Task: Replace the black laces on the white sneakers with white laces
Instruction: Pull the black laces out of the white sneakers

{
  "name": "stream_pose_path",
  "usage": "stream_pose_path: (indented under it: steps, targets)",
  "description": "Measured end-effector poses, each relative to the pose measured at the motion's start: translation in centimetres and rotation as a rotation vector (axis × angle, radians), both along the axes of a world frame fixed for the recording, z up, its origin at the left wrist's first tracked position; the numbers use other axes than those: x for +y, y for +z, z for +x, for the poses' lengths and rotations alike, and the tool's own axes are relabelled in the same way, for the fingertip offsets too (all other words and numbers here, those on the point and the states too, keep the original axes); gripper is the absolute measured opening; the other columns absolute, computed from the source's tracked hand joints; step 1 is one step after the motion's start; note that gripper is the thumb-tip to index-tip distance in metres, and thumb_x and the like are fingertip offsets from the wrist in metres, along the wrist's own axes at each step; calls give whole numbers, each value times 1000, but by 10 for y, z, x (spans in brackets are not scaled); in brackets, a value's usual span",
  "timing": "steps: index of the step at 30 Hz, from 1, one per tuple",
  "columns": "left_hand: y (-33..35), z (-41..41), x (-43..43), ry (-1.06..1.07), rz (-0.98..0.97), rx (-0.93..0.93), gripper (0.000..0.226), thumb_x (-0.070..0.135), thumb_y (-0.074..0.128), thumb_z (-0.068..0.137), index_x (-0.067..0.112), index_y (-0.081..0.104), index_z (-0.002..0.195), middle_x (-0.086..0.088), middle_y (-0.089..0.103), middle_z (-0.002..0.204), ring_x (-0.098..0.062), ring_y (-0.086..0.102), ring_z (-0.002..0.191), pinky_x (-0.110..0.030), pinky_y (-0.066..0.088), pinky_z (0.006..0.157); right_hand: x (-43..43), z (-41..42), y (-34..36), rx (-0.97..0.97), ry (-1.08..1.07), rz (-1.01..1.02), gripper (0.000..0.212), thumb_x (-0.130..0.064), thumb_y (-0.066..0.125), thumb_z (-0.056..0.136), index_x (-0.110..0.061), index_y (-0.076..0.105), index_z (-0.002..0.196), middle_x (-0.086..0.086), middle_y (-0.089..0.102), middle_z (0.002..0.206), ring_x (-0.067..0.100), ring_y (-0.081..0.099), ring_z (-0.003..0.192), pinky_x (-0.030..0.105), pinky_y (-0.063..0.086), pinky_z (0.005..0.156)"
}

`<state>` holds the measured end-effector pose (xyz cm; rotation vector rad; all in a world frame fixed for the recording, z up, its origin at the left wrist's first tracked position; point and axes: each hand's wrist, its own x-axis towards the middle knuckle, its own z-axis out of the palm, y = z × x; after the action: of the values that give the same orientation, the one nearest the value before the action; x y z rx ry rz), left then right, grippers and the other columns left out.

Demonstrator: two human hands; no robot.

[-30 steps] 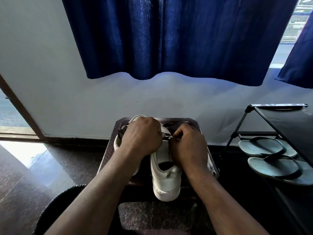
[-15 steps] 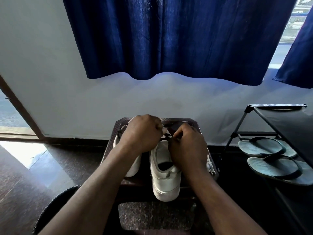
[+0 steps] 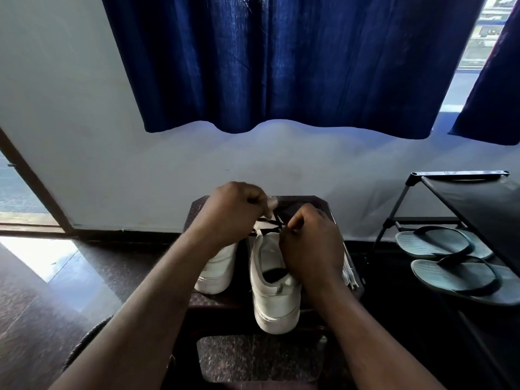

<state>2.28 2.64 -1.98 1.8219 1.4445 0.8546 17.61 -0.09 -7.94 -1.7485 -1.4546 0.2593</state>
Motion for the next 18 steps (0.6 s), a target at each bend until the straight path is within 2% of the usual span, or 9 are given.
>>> stream_pose_path:
  steps: [2,3,5,6,7,9,11,15,18]
  targets:
    - [9,4,-6,-89,-92,-571,25,18,59,105,8,66,84,1,64,77,-14,59,73,-28,52,73,1,0,0,-3,-16,-3,11,-20,62,78,-26,54,74,-10,58,86,17,53,73,29,35,61]
    - [14,2,-8,-112,-115,-782,22,15,54,106,5,63,88,-5,65,85,-18,63,80,-33,56,79,1,0,0,-7,-20,-9,11,-21,62,78,-26,53,74,-10,58,86,16,53,74,29,36,62]
    - [19,-2,-9,-105,-115,-968,27,17,47,109,5,59,87,-10,69,93,-27,70,88,-39,59,87,2,0,-1,-6,-18,-9,11,-21,63,78,-26,53,74,-11,58,85,15,53,74,29,36,63]
    - [18,-3,-8,-78,-109,-941,30,20,46,110,6,56,85,-10,69,88,-29,69,82,-39,60,82,2,0,-1,2,-16,-2,12,-20,63,78,-26,53,74,-11,58,85,15,53,74,29,36,63]
    - [16,-3,-7,-25,-88,-817,32,24,47,110,8,53,83,-9,66,79,-28,64,72,-37,58,72,2,0,-1,11,-14,4,12,-20,63,77,-26,54,74,-10,58,85,16,53,73,29,36,63]
    - [5,0,-2,109,2,-328,36,39,57,105,12,50,82,-2,59,69,-21,52,61,-30,45,56,2,0,-2,16,-3,4,12,-19,64,77,-26,55,75,-10,58,86,17,53,74,30,35,63]
    - [-7,5,-1,170,99,132,37,48,71,93,19,49,89,4,61,78,-18,52,66,-33,39,58,3,0,-2,5,12,6,11,-18,64,78,-26,57,77,-9,58,86,19,53,74,31,36,64]
    - [-17,17,-7,52,212,464,34,34,71,88,26,46,111,-3,65,92,-31,61,89,-38,45,71,6,0,-3,-9,11,17,12,-18,67,78,-26,58,80,-10,56,85,20,52,74,33,39,64]
    - [-16,22,-9,30,255,646,31,27,64,89,25,62,120,-7,69,106,-33,63,105,-37,48,78,5,1,-3,-9,1,17,12,-19,70,78,-24,60,81,-9,56,84,22,57,76,34,43,65]
